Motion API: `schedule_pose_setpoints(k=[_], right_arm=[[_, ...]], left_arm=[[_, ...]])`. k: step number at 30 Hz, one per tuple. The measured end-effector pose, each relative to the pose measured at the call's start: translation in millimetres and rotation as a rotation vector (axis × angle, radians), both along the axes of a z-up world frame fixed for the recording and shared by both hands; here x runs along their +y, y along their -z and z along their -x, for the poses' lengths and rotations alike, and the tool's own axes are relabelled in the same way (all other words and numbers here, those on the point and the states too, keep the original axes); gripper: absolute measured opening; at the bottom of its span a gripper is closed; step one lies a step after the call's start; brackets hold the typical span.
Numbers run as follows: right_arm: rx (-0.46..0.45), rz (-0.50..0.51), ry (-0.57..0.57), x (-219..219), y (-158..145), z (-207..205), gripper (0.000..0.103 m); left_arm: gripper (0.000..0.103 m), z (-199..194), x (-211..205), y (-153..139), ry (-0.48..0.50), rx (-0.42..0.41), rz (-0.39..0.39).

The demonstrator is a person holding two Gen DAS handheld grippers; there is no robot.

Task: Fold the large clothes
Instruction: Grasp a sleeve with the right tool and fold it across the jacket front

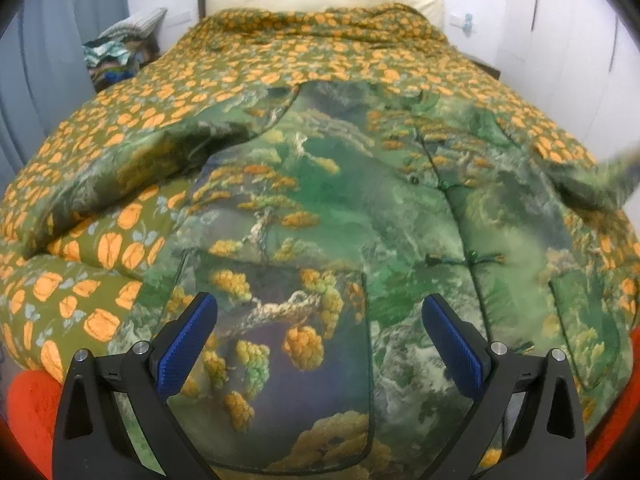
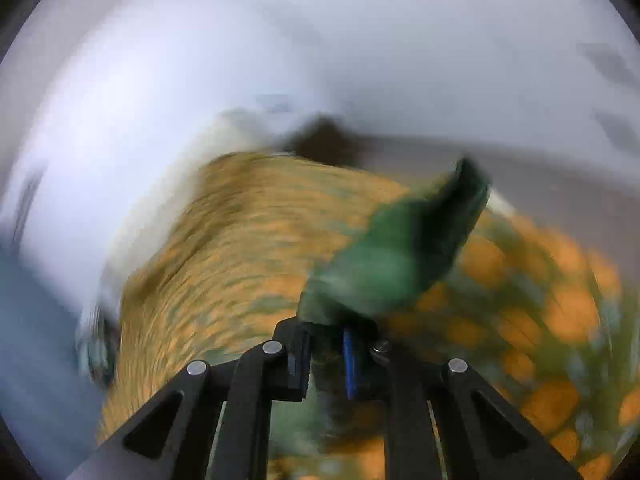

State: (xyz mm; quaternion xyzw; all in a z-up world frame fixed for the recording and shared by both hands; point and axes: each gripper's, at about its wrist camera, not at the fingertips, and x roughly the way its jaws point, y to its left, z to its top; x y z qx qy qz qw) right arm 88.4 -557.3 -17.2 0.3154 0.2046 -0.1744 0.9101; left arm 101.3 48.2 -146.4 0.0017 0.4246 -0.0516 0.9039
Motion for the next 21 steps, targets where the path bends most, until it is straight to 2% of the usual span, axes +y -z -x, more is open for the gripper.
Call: schedule_pose_setpoints(k=[2,4,6,7,9,10,11,14,17,19,21], right_arm=[[-0.037,0.159,-0.171,67,-55,-27,0.013],[-0.076,0.276,-0.365,147,-94,-58,0.013],[-0.082,0.325,-0.506,216,-104,-86,0.013],[-0.079,0.330,-0.560,244,-101,-99,0.017],[-0.043,0.324,-0.670,307,-78,-132,0.038],[-0.008,0.300,-0.721,333,-60,-144,0.079],[0.067,0.250,-0.782,360,-29,-162,0.101],[0.210,0.130,-0.877,414,46,-167,0.097],[0.304,0.063,-0.928,429,96,-148,0.095],[0.343,0.098,-0.942,429,116,-128,0.095],[0.367,0.196,-0.929,405,115,-93,0.095]], left_arm=[[0.102,-3,0,-1,0.007,-0.002,0.021],[0.102,-5,1,-2,0.005,-0.002,0.025],[0.102,-5,7,-2,-0.013,-0.013,0.023],[0.102,-4,10,-1,-0.025,-0.018,0.019],[0.102,-4,19,0,-0.051,-0.021,0.009],[0.102,-5,26,2,-0.071,-0.017,0.006],[0.102,-5,32,4,-0.088,-0.011,0.007],[0.102,-6,53,7,-0.151,0.012,0.034],[0.102,-6,69,6,-0.181,0.010,0.083],[0.102,-8,68,5,-0.170,0.004,0.083],[0.102,-11,62,6,-0.143,0.002,0.071]])
